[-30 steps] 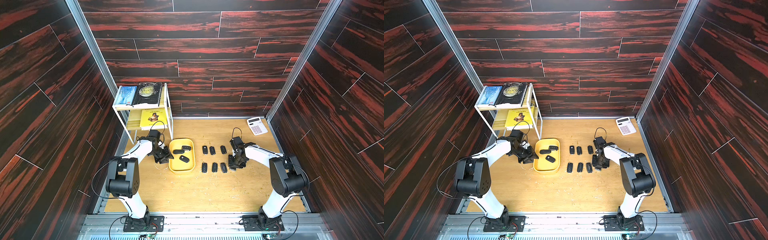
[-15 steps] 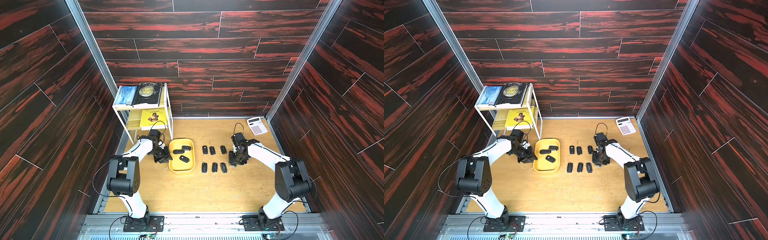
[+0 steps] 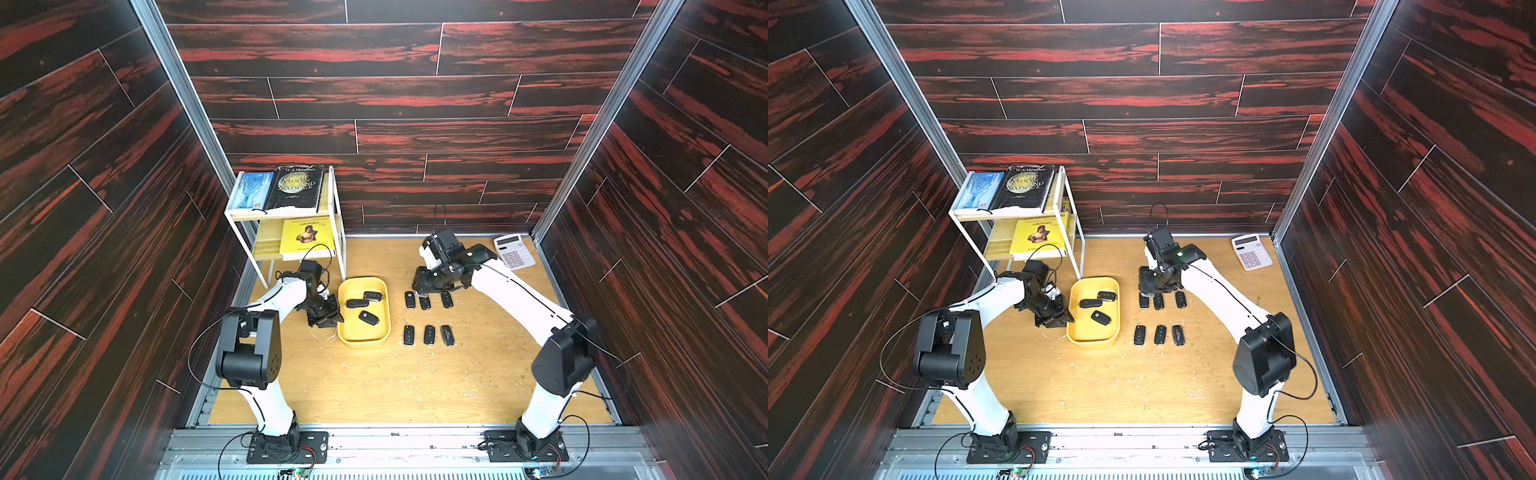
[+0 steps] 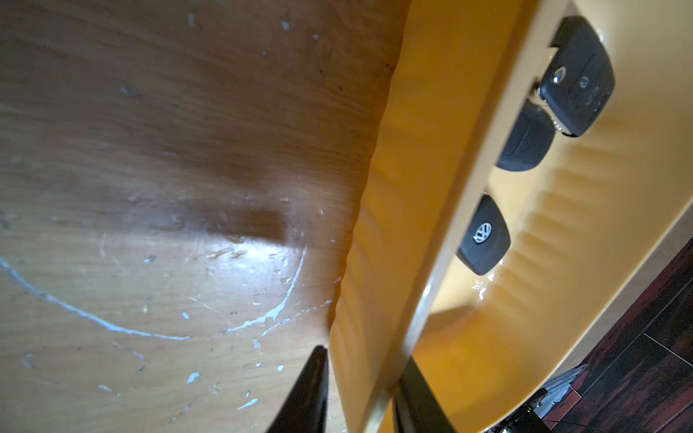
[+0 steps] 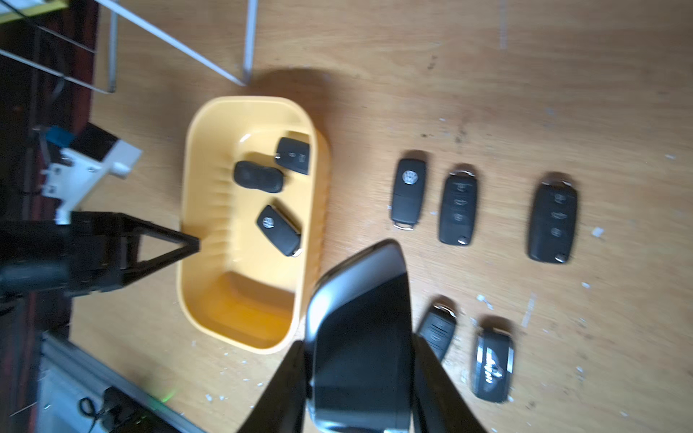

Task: Place the car key into the storage box
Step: Pick up the car key from the center of the board, then place the car key in the storage box.

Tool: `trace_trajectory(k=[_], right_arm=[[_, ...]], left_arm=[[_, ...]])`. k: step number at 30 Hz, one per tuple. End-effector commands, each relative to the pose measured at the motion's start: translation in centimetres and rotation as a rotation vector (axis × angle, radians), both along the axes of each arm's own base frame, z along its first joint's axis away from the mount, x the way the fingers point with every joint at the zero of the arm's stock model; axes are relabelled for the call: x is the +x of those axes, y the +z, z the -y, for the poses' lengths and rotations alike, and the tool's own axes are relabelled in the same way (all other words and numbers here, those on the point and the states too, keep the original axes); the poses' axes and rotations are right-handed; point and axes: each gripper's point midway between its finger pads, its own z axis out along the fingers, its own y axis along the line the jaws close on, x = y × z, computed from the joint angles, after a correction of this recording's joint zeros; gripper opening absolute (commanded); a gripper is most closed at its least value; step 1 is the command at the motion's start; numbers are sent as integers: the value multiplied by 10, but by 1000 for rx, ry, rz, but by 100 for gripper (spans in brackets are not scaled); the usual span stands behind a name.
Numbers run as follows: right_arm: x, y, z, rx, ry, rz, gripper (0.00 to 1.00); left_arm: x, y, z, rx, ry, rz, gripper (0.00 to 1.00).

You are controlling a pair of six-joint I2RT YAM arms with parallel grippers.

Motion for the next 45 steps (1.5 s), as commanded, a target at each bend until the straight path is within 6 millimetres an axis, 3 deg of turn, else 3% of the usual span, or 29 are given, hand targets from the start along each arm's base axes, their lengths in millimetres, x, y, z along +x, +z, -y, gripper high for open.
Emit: trace_trajectory(k=[1, 8, 14, 21, 39, 42, 45], right_arm=[[-12, -14, -28, 16, 90, -86, 10], [-7, -37, -96, -33, 195, -78, 7], [5, -69, -124, -153, 202, -77, 8], [1, -115, -125, -261, 202, -106, 8], [-8, -163, -129, -321, 198, -146, 10], [-9, -165, -130, -316, 198, -149, 16], [-8, -166, -131, -316, 196, -147, 31]], left_arm=[[1, 4, -7, 30, -1, 8, 33], [1, 7, -7, 30, -3, 22, 33], [1, 7, -9, 30, -1, 25, 33], [1, 7, -10, 23, 5, 26, 33], [2, 9, -7, -2, 6, 31, 33], [3, 9, -7, -5, 6, 32, 33], [2, 9, -6, -7, 6, 32, 33]])
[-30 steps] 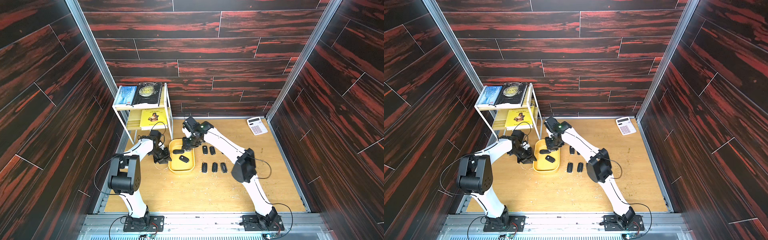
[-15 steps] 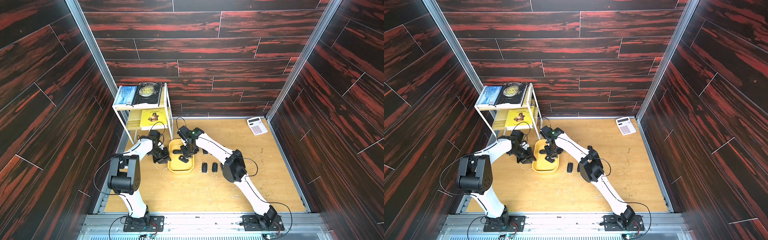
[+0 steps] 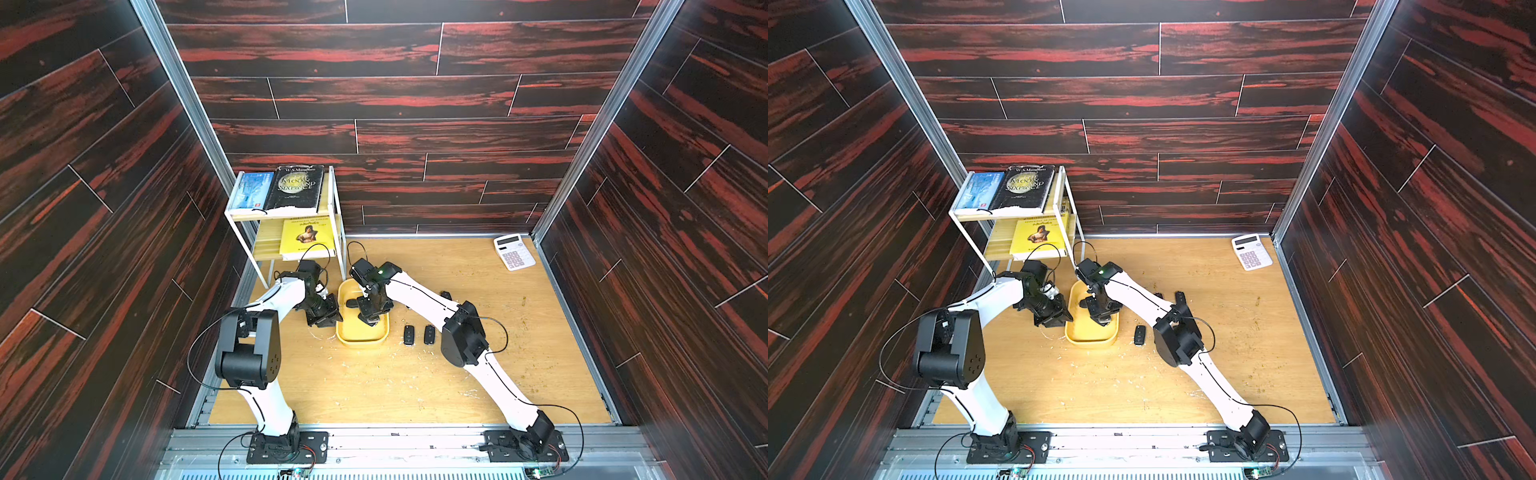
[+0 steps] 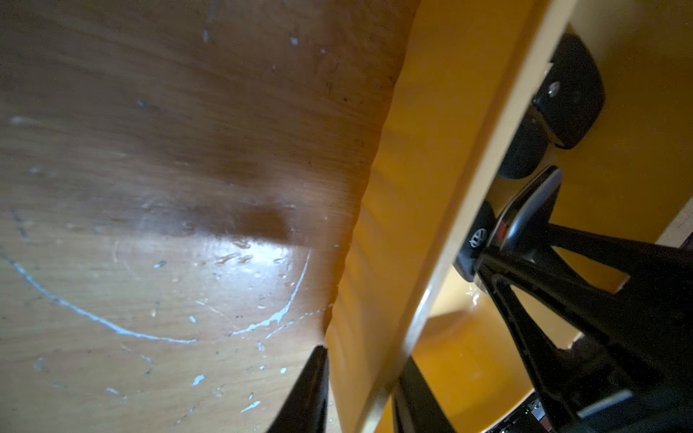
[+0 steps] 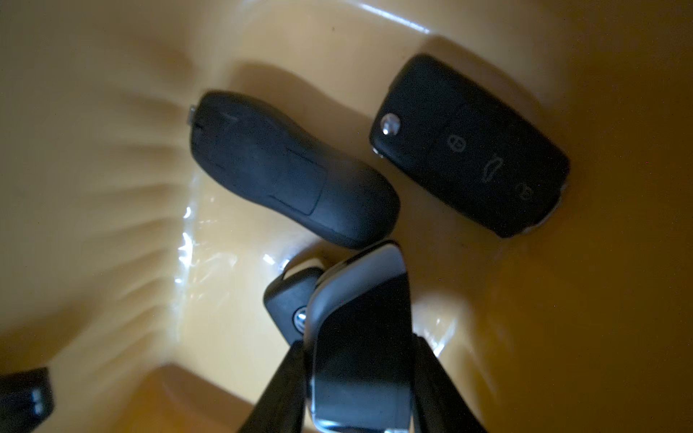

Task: Place the car key into the storage box
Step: Place the car key in the storage box, then pick up the car key from the center of the board.

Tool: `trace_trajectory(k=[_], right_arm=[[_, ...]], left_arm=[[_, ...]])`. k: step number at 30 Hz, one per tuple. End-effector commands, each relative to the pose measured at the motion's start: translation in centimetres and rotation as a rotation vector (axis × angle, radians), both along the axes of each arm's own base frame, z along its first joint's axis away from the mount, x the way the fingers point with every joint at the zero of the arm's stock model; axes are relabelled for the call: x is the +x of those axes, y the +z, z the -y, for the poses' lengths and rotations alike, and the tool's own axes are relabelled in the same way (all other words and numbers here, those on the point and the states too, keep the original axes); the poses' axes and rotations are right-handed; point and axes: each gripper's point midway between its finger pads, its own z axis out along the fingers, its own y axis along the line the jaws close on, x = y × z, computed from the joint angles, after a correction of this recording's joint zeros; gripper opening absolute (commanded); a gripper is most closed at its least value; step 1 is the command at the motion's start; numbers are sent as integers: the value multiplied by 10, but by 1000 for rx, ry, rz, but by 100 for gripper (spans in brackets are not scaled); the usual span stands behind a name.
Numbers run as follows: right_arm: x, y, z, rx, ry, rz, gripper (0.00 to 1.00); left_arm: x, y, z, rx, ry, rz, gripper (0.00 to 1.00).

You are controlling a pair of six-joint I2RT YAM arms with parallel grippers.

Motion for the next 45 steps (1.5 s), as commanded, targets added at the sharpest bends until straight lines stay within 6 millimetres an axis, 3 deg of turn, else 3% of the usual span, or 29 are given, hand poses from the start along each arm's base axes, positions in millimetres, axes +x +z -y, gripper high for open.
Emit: trace_trajectory(k=[1, 5, 8, 17, 25, 31, 34, 37, 40, 45], right_arm=[[-3, -13, 7, -35, -20, -24, 38], [-2, -10, 5, -28, -18, -20, 63], [-1, -4, 4, -24, -19, -7, 75], [1, 27, -3, 13, -5, 51, 97], [3, 78, -7, 84, -13, 124, 98], [-2, 131, -5, 155, -5, 179, 99], [-3, 163, 8, 160, -11, 244, 98], [-5, 182, 27, 134, -25, 293, 99], [-7, 181, 56, 69, -70, 317, 99], [-8, 152, 107, 93, -149, 259, 99]], left_arm=[[0, 8, -3, 0, -2, 23, 33], [-1, 6, -3, 0, -3, 17, 33], [-1, 7, -3, -2, -4, 17, 33], [-1, 5, -2, -6, -5, 11, 34], [-1, 4, -2, -9, -5, 8, 34], [-1, 4, -1, -11, -6, 7, 34], [-1, 4, -1, -13, -7, 7, 35], [0, 3, 0, -17, -7, 6, 35], [1, 4, 1, -23, -10, 7, 37], [2, 5, 3, -39, -18, 11, 54]])
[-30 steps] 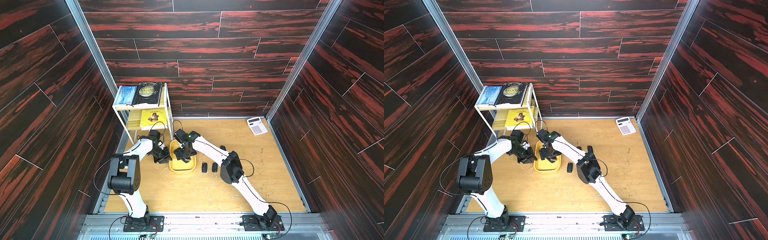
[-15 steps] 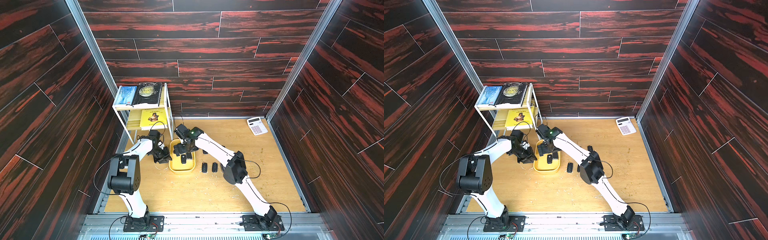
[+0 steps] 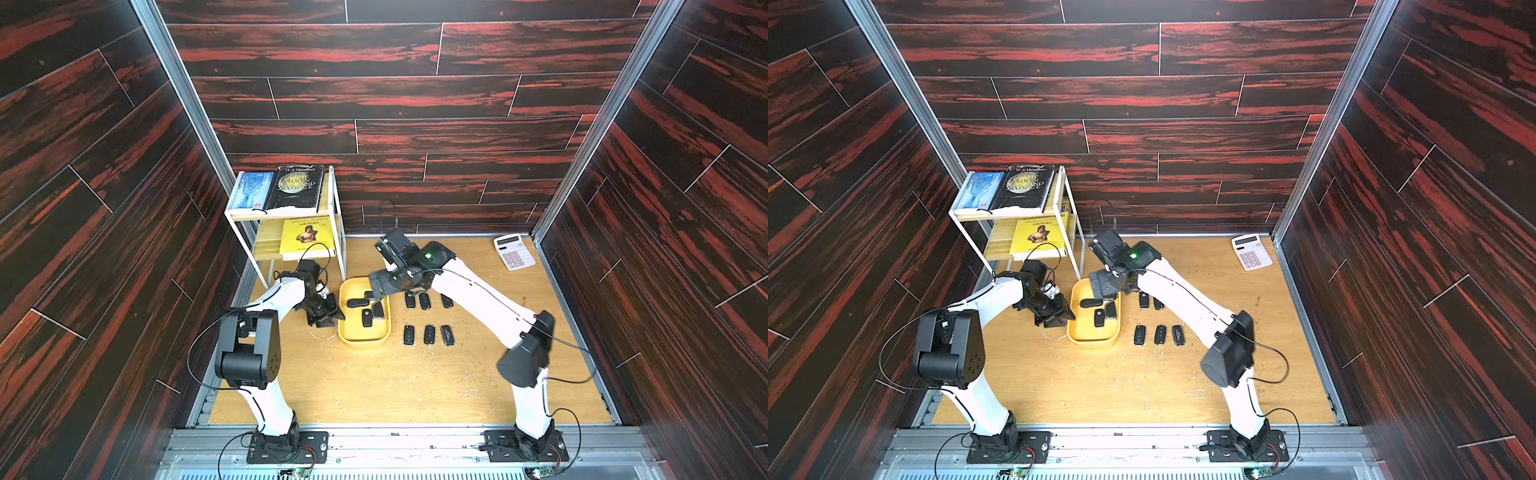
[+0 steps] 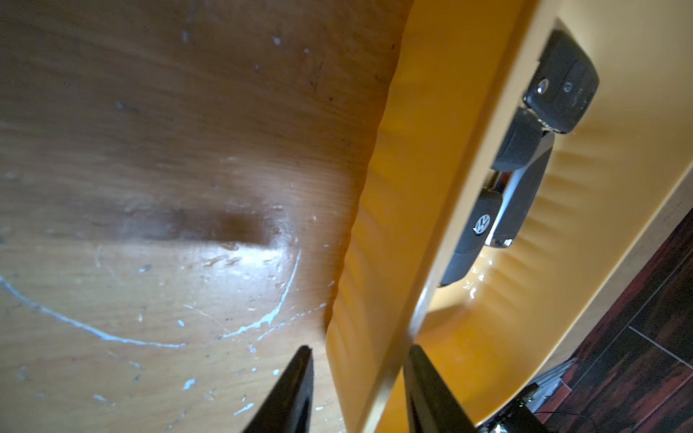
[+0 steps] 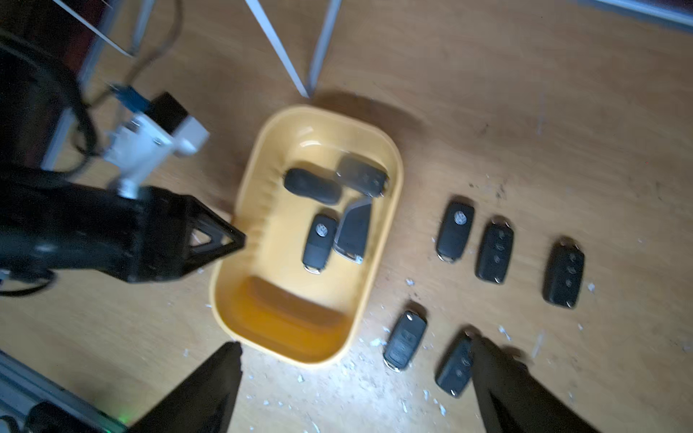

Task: Place the car key into the storage box
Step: Pick up the car key from the center of the board.

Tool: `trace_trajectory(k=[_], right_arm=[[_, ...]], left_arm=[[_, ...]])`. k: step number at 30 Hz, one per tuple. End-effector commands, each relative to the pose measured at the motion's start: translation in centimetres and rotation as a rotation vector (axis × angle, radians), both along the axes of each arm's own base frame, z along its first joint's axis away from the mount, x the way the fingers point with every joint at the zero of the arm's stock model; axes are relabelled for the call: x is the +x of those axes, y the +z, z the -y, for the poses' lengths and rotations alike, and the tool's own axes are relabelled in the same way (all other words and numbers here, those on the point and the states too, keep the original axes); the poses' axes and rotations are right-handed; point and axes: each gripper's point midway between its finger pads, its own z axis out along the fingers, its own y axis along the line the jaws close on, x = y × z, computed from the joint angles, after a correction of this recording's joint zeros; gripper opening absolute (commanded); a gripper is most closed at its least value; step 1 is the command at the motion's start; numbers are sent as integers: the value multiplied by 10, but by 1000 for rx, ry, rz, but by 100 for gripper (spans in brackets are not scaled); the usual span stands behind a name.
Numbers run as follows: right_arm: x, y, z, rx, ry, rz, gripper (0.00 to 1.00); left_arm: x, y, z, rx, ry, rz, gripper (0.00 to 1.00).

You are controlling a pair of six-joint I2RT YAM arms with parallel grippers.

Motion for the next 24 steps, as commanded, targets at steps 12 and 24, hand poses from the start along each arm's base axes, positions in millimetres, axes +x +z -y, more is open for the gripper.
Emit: trace_trajectory(k=[12, 24], right_arm=[[19, -73, 128, 67, -260, -96, 98], [1, -107, 161, -16, -294, -180, 95]], left_arm=[[5, 31, 7, -57, -30, 113, 86], [-6, 154, -2, 42, -47, 526, 100]])
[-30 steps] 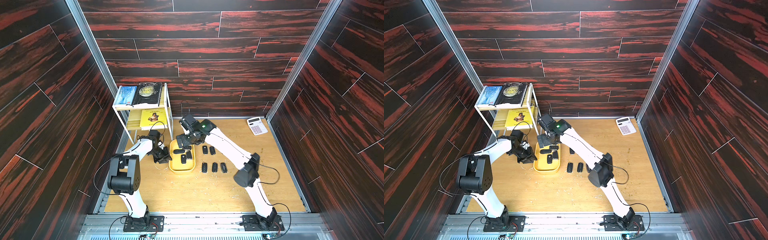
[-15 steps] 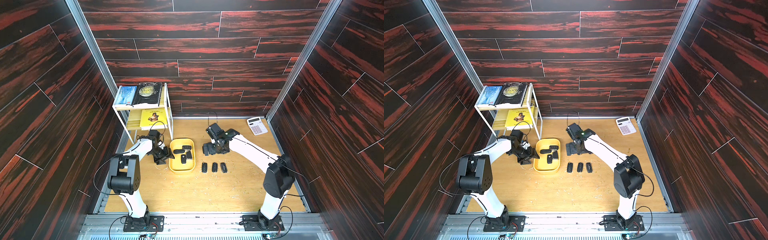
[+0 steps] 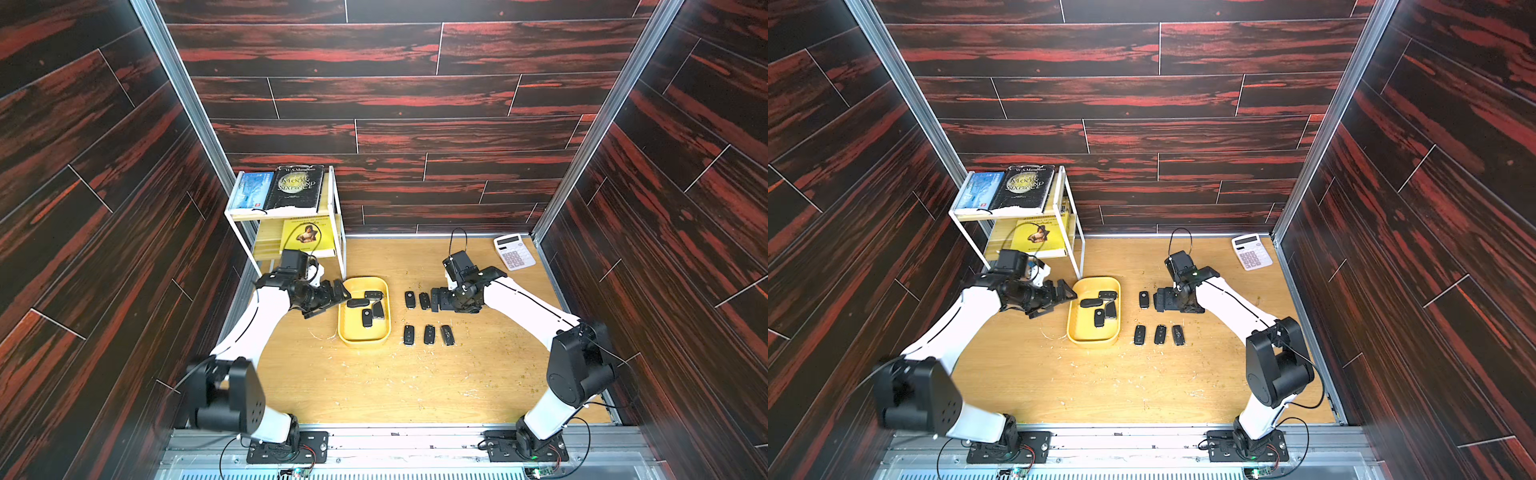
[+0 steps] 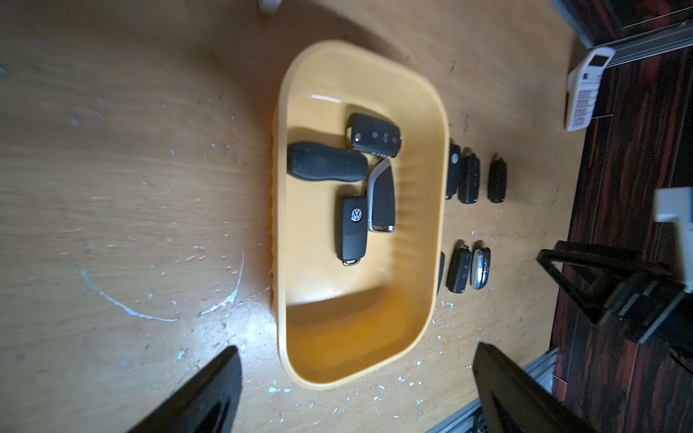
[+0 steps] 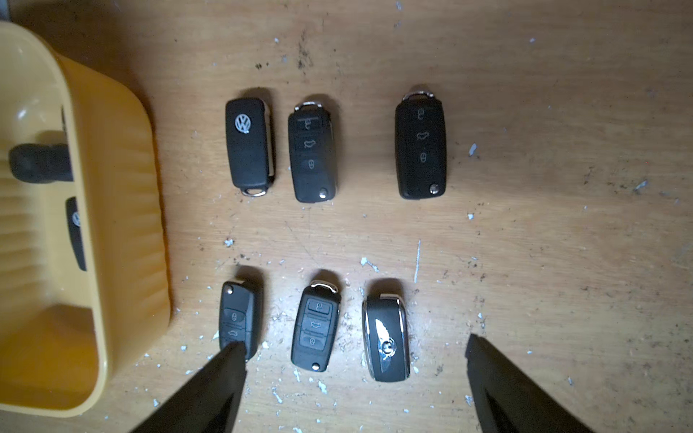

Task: Place the car key into the storage box
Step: Pick up the car key from the center of the board.

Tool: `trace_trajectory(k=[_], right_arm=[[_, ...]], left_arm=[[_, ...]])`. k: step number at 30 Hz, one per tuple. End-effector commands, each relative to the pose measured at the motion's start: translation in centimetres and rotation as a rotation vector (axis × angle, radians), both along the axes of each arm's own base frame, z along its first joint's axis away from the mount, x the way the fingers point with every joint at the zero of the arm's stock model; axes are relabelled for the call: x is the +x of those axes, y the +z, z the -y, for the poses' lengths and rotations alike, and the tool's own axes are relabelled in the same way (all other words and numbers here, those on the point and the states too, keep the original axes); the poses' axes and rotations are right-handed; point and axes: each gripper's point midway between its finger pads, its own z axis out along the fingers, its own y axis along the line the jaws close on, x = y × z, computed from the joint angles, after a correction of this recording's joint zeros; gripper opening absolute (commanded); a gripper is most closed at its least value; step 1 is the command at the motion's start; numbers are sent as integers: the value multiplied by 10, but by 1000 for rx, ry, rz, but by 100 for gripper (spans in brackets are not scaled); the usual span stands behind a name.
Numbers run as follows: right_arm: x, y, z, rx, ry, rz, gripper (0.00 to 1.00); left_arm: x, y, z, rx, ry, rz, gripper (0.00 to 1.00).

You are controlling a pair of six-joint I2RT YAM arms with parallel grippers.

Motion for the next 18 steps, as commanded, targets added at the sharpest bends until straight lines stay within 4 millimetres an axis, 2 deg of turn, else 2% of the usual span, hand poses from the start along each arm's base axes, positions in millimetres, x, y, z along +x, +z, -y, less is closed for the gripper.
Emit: trace_trajectory(k=[1, 3, 5, 8, 12, 18], right_arm=[[-6, -3, 7, -26, 0, -6, 95], [-8, -6, 9, -30, -1, -12, 95], [-10, -10, 13, -38, -6, -19, 95], [-13, -16, 19, -50, -16, -33, 95], [-18, -19, 26, -56, -28, -36, 93], [-23, -17, 54, -55, -103, -27, 94]], left_arm=[[-8, 43, -4, 55, 2, 144, 100], [-15, 64, 7, 55, -26, 208, 100], [-26, 83, 28, 52, -102, 257, 100], [-34, 90, 53, 49, -183, 258, 100], [-33, 72, 78, 161, -286, 192, 100], [-9, 38, 111, 279, -326, 36, 100]])
